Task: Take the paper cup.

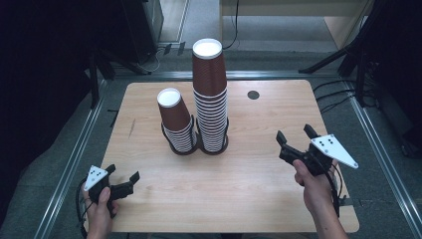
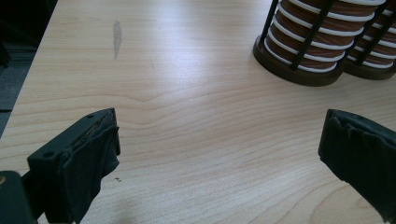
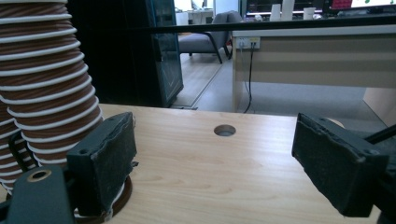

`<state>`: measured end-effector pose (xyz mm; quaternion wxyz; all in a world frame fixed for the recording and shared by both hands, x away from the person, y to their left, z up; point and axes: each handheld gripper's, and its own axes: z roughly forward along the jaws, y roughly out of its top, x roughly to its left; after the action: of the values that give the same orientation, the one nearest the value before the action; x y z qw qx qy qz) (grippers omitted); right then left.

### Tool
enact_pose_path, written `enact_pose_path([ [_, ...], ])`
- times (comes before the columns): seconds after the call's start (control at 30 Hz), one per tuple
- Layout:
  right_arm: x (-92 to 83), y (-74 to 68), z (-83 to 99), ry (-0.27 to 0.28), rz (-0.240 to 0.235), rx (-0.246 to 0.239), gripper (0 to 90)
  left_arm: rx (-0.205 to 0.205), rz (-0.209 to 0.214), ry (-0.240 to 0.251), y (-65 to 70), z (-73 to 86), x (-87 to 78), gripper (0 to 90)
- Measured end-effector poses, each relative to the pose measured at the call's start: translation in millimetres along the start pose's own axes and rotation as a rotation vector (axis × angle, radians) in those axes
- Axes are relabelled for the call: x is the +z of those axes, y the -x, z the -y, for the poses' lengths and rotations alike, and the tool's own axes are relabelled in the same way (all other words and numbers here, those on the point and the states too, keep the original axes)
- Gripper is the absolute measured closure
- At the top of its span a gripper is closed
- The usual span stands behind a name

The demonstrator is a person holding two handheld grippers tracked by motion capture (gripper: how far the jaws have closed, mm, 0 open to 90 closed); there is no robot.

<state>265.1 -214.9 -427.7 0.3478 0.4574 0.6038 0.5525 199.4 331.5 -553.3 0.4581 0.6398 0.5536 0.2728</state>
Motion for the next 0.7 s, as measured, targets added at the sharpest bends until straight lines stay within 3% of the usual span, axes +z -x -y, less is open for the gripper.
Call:
enact_pose_path([
  [0.43, 31.5, -45.5, -28.1, 0.015, -0.08, -0.04, 13.5, 0.006, -0.003, 0.004, 1.1, 0.2, 0.4, 0.0],
  [0.7, 43.4, -63.9, -35.3, 0.013, -0.105, -0.056, 13.0, 0.01, -0.004, 0.008, 1.2, 0.1, 0.7, 0.0],
])
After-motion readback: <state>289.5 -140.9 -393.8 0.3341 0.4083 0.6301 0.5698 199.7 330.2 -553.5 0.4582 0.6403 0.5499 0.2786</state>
